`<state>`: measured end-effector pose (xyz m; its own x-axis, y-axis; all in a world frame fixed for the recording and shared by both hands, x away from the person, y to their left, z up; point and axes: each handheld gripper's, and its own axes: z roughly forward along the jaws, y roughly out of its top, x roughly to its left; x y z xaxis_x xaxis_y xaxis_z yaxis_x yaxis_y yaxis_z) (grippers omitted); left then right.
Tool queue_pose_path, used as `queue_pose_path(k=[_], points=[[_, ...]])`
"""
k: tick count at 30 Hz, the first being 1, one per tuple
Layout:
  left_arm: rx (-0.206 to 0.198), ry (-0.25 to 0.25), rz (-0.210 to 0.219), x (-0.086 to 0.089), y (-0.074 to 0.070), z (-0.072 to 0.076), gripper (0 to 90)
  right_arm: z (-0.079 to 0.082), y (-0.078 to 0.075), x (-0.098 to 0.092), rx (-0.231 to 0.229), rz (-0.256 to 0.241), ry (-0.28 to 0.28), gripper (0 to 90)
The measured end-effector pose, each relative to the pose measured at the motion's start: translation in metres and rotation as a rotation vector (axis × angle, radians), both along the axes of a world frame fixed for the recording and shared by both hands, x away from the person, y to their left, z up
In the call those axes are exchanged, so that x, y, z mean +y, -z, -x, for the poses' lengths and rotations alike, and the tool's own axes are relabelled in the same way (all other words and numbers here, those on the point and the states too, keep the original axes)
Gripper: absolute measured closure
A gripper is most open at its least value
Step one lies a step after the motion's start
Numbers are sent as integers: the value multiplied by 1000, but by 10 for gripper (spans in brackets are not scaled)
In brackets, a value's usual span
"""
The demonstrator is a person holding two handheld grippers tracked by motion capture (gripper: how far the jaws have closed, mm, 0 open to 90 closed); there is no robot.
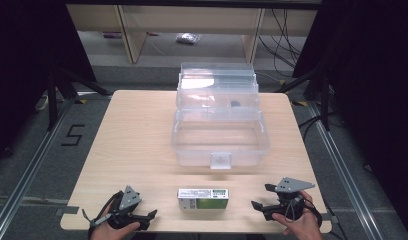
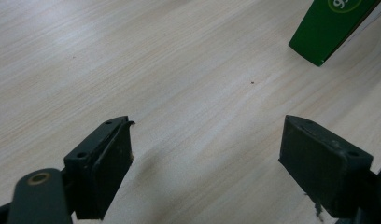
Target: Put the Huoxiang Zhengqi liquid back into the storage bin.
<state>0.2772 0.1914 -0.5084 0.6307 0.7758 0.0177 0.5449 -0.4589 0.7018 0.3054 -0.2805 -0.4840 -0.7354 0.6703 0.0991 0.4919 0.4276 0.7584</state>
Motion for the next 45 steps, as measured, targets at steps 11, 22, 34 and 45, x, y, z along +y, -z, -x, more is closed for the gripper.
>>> queue_pose_path(k=[11,22,34,45], points=[[8,1,-7,2,1,-1,164,1,-18,10,-29,59,-43,204],[9,-7,4,1,2,-2,164,-2,-35,19,-37,104,-110,211],[9,-8,-3,1,1,-2,164,-1,-39,31,-15,147,-143,212],[-2,-19,-13,1,2,-2,164,-4,-52,49,-29,189,-196,212]])
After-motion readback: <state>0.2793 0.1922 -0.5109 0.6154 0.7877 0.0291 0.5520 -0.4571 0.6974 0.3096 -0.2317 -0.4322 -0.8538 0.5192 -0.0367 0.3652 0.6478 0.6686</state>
